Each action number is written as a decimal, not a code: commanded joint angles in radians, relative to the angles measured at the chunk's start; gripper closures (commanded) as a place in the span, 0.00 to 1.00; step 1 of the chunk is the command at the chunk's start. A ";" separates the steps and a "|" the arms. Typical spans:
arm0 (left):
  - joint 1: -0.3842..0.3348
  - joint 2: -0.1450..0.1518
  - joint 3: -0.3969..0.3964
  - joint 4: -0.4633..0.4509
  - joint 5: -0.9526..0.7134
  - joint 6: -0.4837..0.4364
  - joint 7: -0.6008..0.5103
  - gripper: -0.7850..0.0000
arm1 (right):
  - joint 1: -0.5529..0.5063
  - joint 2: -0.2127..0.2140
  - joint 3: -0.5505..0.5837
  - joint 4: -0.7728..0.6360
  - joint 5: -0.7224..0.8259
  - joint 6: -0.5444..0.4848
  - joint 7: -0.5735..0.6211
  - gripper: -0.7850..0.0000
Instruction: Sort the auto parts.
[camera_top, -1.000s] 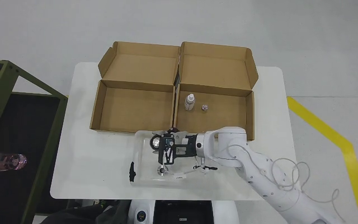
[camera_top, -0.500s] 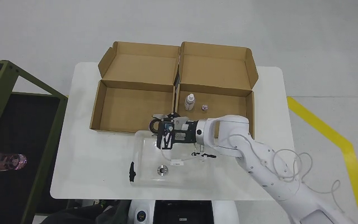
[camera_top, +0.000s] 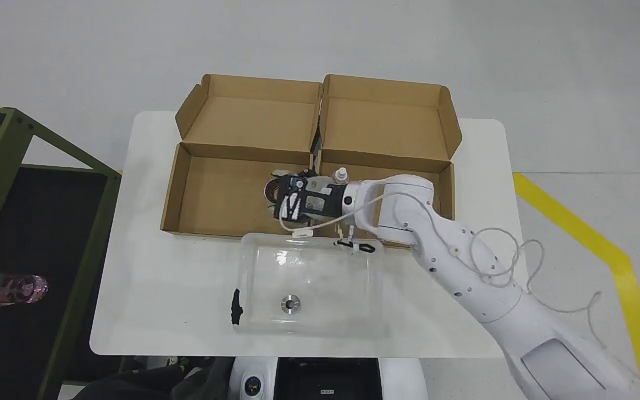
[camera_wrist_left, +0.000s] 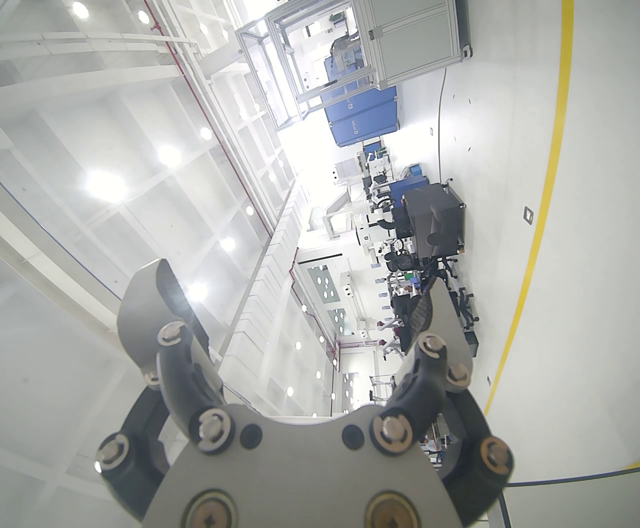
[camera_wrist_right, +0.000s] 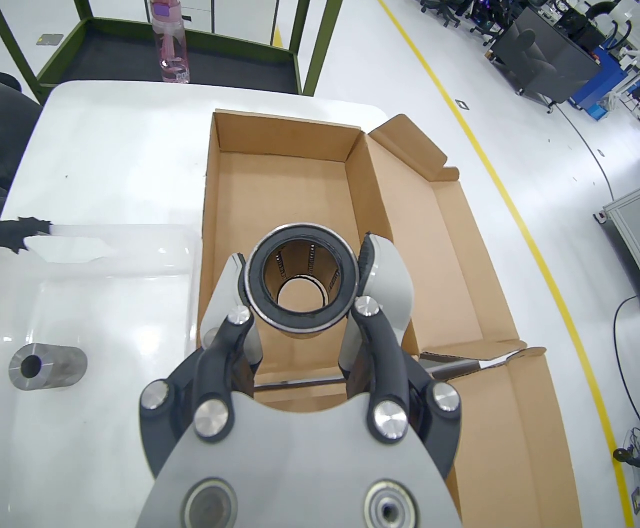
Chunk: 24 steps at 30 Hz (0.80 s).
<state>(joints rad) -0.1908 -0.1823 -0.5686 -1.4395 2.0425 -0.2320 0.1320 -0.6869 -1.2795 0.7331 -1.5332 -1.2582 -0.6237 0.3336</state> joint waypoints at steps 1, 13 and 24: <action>0.000 0.000 0.000 0.000 0.000 0.000 0.000 0.00 | 0.024 -0.012 -0.014 0.044 0.009 0.012 -0.005 1.00; 0.000 0.000 0.000 0.000 0.000 0.000 0.000 0.00 | 0.126 -0.084 -0.105 0.256 0.053 0.046 -0.024 1.00; 0.000 0.000 0.000 0.000 0.000 0.000 0.000 0.00 | 0.174 -0.143 -0.168 0.388 0.019 0.086 -0.033 1.00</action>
<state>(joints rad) -0.1908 -0.1823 -0.5686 -1.4395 2.0425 -0.2320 0.1320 -0.5171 -1.4173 0.5689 -1.1581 -1.2373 -0.5414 0.3004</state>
